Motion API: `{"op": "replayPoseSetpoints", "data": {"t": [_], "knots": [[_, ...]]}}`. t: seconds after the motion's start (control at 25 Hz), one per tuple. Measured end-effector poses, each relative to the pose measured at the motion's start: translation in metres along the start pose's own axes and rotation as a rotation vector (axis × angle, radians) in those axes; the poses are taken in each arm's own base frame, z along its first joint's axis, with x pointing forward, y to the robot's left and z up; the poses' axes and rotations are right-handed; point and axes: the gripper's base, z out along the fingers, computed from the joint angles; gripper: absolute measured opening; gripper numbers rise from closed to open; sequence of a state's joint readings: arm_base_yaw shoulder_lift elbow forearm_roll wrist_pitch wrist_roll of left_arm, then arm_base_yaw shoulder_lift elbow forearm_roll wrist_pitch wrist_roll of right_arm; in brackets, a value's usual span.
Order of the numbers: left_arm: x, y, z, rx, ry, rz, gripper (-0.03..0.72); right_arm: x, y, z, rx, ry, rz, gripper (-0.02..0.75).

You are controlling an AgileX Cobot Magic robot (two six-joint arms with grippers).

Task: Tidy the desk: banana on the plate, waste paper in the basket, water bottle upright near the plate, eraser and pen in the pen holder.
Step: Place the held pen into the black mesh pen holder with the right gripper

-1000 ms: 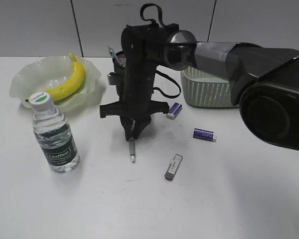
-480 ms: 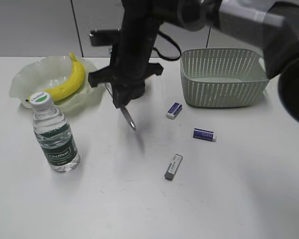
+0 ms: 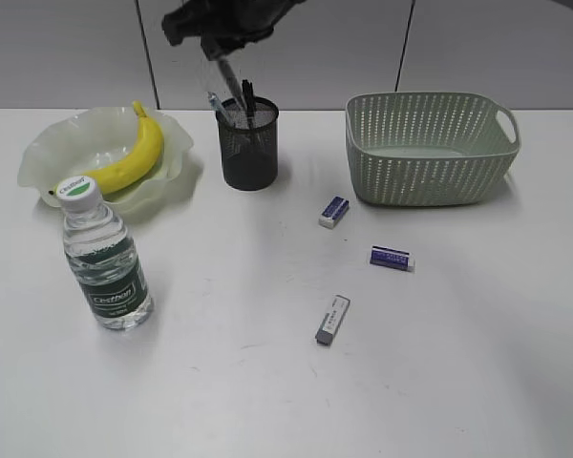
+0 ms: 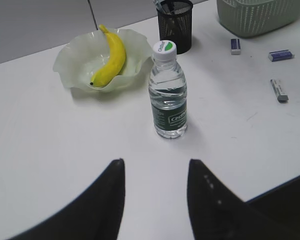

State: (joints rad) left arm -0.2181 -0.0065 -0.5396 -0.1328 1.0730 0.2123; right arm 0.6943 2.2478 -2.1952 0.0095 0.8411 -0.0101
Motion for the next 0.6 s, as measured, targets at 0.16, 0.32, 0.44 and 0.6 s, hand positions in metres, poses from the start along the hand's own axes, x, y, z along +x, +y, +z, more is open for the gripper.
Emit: {"op": "replayPoseSetpoints", "data": {"t": [0.16,0.32,0.44,0.6], "knots": [[0.0,0.0,0.0,0.0,0.0,0.0,0.31,-0.018,-0.014,0.001,0.037,-0.205,-0.005,0.108],[0.0,0.0,0.0,0.0,0.0,0.0,0.31,-0.017,-0.034,0.016,0.069,-0.279,0.038,0.108],[0.0,0.0,0.0,0.0,0.0,0.0,0.31,-0.008,-0.049,0.036,0.084,-0.27,0.089,0.108],[0.0,0.0,0.0,0.0,0.0,0.0,0.31,0.006,-0.057,0.067,0.092,-0.288,0.103,0.108]]}}
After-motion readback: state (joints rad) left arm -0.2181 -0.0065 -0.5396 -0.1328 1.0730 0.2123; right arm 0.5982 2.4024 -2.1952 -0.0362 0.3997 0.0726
